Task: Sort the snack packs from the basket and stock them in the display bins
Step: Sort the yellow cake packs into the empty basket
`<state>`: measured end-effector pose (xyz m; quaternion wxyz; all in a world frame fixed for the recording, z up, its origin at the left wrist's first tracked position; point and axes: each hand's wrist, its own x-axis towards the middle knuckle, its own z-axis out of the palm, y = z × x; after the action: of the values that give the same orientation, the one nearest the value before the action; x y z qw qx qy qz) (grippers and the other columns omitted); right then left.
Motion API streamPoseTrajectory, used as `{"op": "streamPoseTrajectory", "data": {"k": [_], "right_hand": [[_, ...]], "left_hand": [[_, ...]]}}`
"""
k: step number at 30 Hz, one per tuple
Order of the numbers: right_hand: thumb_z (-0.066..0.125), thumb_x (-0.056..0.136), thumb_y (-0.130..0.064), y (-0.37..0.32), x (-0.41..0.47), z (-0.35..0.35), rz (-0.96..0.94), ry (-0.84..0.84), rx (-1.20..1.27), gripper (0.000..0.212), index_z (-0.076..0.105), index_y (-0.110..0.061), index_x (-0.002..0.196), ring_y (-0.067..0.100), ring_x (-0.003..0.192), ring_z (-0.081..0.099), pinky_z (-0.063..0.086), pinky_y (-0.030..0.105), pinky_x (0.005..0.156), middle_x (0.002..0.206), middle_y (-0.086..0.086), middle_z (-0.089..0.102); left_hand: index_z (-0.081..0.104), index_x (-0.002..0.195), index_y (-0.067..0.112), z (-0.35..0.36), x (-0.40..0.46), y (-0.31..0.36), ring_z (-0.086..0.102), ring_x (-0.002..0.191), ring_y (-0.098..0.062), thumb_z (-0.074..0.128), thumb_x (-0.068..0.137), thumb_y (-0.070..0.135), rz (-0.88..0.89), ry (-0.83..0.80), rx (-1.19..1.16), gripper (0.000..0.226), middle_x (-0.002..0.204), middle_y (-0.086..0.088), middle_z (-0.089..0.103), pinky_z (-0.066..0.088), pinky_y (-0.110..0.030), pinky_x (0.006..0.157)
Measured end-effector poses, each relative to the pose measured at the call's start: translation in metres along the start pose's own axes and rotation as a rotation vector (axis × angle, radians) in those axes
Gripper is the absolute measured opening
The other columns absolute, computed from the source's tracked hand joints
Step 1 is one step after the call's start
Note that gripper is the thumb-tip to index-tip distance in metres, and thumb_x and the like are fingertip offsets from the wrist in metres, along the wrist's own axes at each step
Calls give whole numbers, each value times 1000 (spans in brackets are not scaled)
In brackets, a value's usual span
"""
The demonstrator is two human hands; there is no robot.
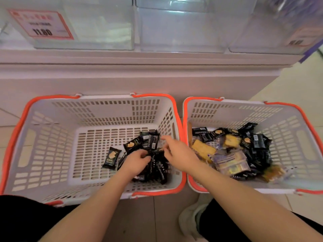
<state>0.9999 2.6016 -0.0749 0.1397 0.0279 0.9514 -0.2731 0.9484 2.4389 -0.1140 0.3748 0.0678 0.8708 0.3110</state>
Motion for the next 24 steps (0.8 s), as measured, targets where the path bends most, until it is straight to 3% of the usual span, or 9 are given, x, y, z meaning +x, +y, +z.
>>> {"op": "streamPoseTrajectory", "data": {"k": [4, 7, 11, 14, 18, 20, 24], "right_hand": [[43, 94, -20, 22, 3, -33, -5, 148, 56, 37, 41, -21, 130, 17, 67, 57, 47, 34, 56, 94, 1, 66], [45, 91, -20, 58, 4, -59, -25, 206, 16, 33, 46, -16, 124, 26, 78, 62, 48, 39, 60, 97, 6, 66], [40, 94, -20, 141, -1, -71, 90, -11, -237, 19, 49, -14, 110, 29, 92, 58, 42, 34, 61, 103, 7, 58], [41, 92, -17, 203, -11, -67, 261, -159, -301, 21, 52, -12, 110, 29, 102, 53, 45, 34, 70, 109, 8, 52], [43, 89, -15, 264, -11, -50, 370, -134, -238, 21, 54, -10, 107, 29, 105, 52, 45, 34, 76, 108, 9, 54], [44, 90, -15, 284, -2, -39, 401, -96, -298, 28, 52, -12, 116, 28, 111, 50, 45, 35, 80, 118, 7, 53], [46, 92, -9, 314, 24, -16, 310, -115, -369, 58, 24, -14, 145, 25, 139, 23, 31, 39, 107, 151, 5, 28]], "left_hand": [[59, 120, 15, -10, 1, 69, 54, 98, -4, 51, 91, 16, 331, 187, -74, 30, 117, 2, 64, 35, -11, 84], [64, 112, 16, -3, 1, 118, 53, 104, -11, 53, 89, 12, 602, 242, 8, 26, 111, 1, 64, 36, -18, 90], [64, 110, 12, 27, 21, 161, 49, 112, -19, 51, 89, 12, 751, 196, 215, 25, 113, -2, 62, 30, -22, 97], [63, 110, 12, 59, 46, 181, 48, 110, -18, 46, 90, 15, 830, 85, 402, 26, 112, -2, 61, 34, -28, 96], [60, 113, 13, 102, 96, 197, 47, 110, -20, 41, 92, 20, 772, -80, 692, 29, 114, -4, 56, 38, -36, 94], [57, 114, 11, 124, 122, 199, 46, 112, -23, 41, 92, 21, 662, -124, 762, 29, 116, -6, 54, 41, -36, 93], [45, 122, 8, 159, 159, 188, 40, 119, -27, 43, 93, 24, 416, -183, 957, 33, 124, -10, 45, 40, -38, 92]]}}
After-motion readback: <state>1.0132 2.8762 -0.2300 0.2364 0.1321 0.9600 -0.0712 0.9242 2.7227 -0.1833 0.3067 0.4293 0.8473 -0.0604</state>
